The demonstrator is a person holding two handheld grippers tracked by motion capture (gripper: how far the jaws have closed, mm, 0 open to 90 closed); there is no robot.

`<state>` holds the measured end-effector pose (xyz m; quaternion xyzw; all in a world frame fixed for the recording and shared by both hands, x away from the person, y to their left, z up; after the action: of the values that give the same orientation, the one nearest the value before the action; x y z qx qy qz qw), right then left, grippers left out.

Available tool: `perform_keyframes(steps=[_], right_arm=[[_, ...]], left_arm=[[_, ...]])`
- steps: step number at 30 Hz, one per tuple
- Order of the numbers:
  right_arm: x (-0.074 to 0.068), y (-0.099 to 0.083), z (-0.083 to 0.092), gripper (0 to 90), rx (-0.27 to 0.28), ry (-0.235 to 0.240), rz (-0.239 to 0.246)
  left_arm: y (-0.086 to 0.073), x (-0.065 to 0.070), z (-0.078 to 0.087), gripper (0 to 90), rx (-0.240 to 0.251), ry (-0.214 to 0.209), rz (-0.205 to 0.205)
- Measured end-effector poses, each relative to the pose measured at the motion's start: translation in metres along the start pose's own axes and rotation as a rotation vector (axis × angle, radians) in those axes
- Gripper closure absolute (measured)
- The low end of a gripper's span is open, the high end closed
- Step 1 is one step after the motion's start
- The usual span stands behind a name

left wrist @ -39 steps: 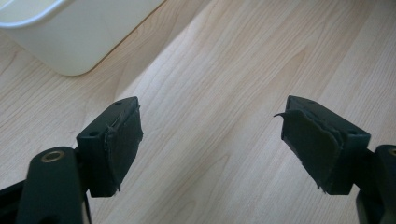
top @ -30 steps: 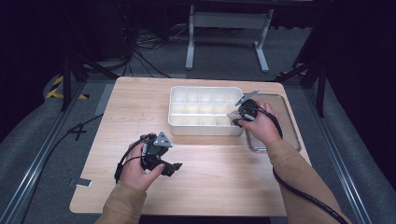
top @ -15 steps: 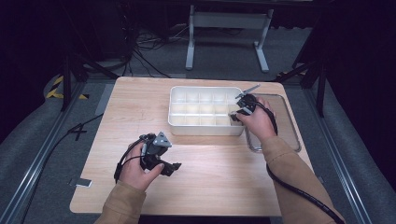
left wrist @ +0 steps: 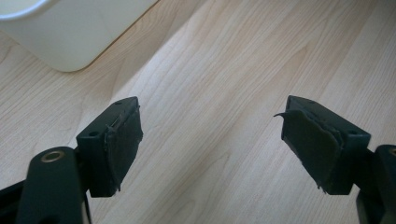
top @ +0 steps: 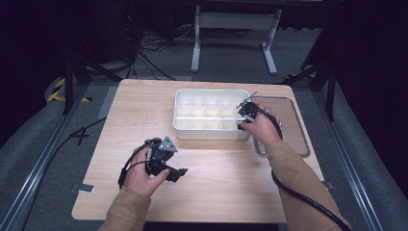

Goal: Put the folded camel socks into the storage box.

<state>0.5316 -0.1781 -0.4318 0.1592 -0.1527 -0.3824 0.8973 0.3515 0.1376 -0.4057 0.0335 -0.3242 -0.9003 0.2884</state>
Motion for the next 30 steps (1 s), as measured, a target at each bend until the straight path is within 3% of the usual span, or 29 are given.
perform_keyframes(steps=[8, 16, 18, 20, 30], right_arm=[[0.003, 0.006, -0.005, 69.7, -0.061, 0.032, -0.035], [0.006, 0.002, 0.005, 63.3, -0.013, 0.039, -0.006], [0.005, 0.003, 0.011, 53.8, -0.018, 0.02, 0.003], [0.006, 0.003, 0.016, 46.6, 0.028, 0.037, -0.021], [0.005, -0.008, 0.053, 45.1, 0.172, 0.056, -0.008]], left_arm=[[-0.001, 0.0, -0.002, 20.7, -0.001, -0.003, 0.008], [0.0, -0.001, 0.0, 20.7, 0.005, -0.005, 0.007], [0.0, -0.001, 0.001, 20.7, 0.01, -0.003, 0.008], [0.0, -0.001, 0.001, 20.6, 0.011, -0.003, 0.009], [0.006, -0.001, -0.002, 20.6, 0.014, -0.011, 0.0]])
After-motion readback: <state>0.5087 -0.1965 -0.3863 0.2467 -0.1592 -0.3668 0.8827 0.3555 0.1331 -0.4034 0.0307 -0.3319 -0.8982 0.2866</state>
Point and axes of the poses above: each handheld gripper's, and its own axes: z roughly backward along the jaws, y roughly out of its top, x roughly to its right, the point moved 1 cm from there along -z, roughly forward along the jaws, and after that the axes turned 5 degrees about -y, right-handed, at the moved point
